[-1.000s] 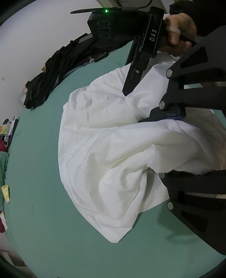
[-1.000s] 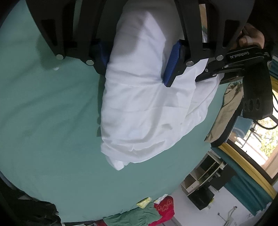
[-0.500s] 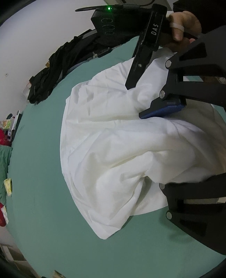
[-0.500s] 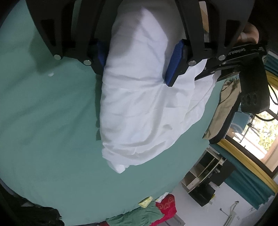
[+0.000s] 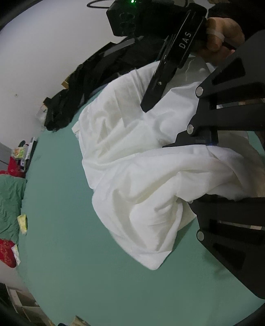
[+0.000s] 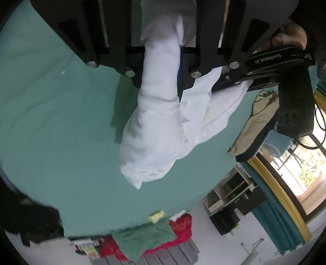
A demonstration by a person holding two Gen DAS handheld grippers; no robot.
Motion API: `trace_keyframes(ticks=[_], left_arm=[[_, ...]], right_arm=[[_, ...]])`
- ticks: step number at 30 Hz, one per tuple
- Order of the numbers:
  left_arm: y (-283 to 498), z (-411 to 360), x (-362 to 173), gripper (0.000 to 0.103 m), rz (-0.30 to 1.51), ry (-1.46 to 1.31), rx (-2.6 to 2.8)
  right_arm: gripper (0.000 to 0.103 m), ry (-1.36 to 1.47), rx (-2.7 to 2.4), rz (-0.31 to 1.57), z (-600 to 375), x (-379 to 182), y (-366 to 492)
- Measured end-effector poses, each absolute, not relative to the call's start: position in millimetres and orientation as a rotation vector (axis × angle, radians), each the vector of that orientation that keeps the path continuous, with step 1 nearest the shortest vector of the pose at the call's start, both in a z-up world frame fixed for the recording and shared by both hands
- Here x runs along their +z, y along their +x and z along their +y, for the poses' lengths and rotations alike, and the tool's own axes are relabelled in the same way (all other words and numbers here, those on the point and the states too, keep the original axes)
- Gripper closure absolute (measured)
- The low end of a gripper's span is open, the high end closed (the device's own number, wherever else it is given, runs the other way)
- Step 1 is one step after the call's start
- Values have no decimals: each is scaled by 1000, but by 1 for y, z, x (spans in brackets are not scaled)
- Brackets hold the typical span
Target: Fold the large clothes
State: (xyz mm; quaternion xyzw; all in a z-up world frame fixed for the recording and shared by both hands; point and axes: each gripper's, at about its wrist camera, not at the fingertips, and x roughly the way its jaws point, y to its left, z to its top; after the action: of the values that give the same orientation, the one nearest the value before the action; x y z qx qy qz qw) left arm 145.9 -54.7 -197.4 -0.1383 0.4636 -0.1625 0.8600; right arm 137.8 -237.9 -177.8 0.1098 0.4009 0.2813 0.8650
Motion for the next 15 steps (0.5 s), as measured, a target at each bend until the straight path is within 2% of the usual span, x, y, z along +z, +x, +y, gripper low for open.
trace_keyframes(ticks=[15], left_arm=[[145,23,-135,80,822,-258,-303]], right_arm=[[83,190,644,670,-171,-117,151]])
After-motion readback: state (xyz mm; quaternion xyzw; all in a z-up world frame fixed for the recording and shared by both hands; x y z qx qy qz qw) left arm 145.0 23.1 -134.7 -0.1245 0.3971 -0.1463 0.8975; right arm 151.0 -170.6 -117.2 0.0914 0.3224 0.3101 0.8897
